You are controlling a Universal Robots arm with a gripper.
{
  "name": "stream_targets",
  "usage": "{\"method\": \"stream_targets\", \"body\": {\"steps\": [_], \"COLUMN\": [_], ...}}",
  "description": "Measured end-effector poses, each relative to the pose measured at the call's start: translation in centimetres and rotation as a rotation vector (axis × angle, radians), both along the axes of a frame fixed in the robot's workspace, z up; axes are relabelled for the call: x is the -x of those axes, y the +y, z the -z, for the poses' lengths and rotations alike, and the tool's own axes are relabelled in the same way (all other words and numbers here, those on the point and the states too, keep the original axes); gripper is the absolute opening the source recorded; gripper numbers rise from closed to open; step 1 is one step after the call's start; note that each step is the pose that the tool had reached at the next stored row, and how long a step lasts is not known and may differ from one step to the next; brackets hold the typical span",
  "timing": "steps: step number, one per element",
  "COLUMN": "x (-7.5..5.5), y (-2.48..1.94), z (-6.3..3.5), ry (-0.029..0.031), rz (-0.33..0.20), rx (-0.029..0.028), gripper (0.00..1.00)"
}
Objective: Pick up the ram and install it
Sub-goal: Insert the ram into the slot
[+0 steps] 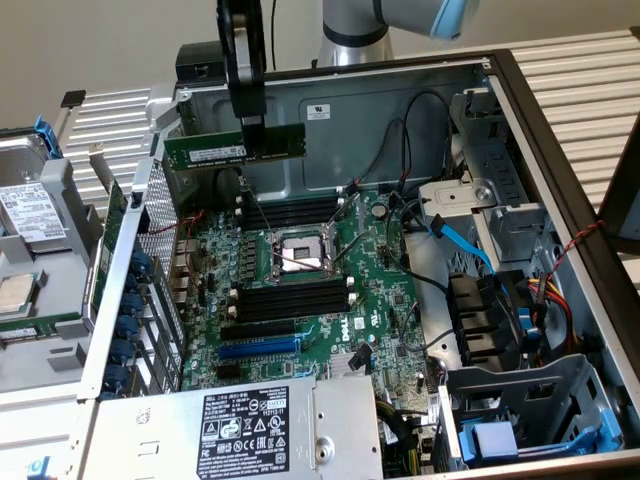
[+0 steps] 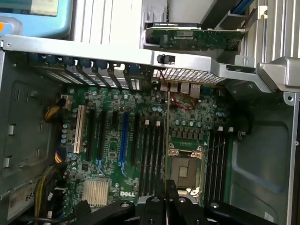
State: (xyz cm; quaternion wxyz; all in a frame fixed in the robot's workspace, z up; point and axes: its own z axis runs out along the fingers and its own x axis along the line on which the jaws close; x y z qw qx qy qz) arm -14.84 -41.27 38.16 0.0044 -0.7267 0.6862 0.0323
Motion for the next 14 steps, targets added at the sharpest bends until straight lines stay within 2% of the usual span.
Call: {"method": "stream_targets", "body": {"steps": [3, 9, 14], "x": [-0.45, -0.53, -0.61], "y": [0.0, 0.05, 0.67], "z": [0.39, 0.52, 0.98], "ry": [0.0, 0.0001, 0.0], "rz": [0.001, 0.001, 0.001], "rx": [-0.0001, 0.0007, 0.0131], "gripper": [0.13, 0.13, 0.13]}}
